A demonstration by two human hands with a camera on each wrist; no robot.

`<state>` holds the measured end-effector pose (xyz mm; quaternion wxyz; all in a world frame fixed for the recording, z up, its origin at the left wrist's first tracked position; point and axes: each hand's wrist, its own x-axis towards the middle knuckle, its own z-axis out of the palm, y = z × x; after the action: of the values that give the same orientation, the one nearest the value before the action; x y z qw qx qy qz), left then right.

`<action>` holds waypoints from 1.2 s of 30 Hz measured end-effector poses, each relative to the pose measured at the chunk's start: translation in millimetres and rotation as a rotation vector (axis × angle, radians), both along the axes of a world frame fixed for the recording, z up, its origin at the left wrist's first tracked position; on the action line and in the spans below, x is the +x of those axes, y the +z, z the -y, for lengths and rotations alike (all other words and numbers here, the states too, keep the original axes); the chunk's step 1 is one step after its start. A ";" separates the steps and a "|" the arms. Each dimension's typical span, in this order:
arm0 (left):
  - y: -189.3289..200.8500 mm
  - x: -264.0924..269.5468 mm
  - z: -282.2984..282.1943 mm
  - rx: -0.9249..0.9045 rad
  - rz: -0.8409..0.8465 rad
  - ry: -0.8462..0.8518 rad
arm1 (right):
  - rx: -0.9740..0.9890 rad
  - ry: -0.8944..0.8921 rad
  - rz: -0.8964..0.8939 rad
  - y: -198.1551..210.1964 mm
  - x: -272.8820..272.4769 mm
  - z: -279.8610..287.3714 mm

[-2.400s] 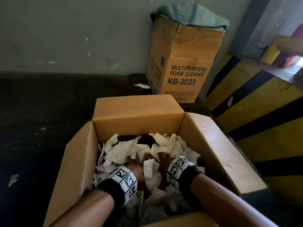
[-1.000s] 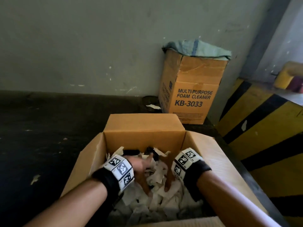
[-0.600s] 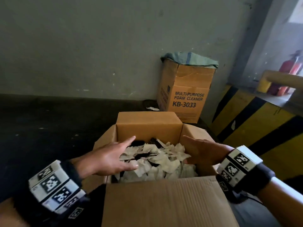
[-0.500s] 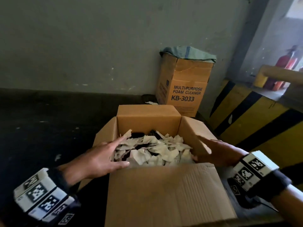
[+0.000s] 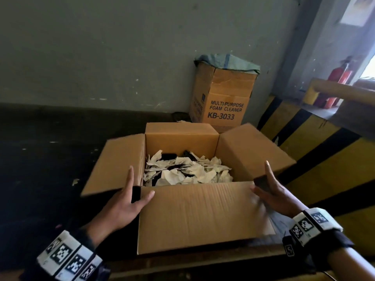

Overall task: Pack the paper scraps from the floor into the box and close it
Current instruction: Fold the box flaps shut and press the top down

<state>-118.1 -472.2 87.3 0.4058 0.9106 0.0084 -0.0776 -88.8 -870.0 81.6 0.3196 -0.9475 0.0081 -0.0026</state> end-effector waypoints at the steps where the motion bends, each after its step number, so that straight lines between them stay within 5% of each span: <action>1: 1.1 -1.4 -0.7 0.083 0.057 -0.012 | -0.029 0.033 0.069 0.7 -0.6 0.2; 6: 8.2 2.2 2.9 0.442 0.189 -0.210 | -0.230 0.232 0.225 1.7 -6.7 -8.7; 17: 5.9 55.1 -6.2 0.597 0.021 -0.608 | -0.439 0.501 -0.188 36.7 20.7 -33.6; 26: -5.4 177.5 -22.0 0.696 -0.030 -0.504 | -0.749 0.558 -0.317 42.9 154.7 -17.6; 36: 3.4 298.3 -22.0 0.444 -0.194 -0.155 | -0.494 0.330 -0.369 29.9 314.9 -43.9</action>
<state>180.2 -450.2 90.7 0.1860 0.9636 -0.0059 -0.1919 226.1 -826.1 111.6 0.0702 -0.9693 -0.0886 0.2186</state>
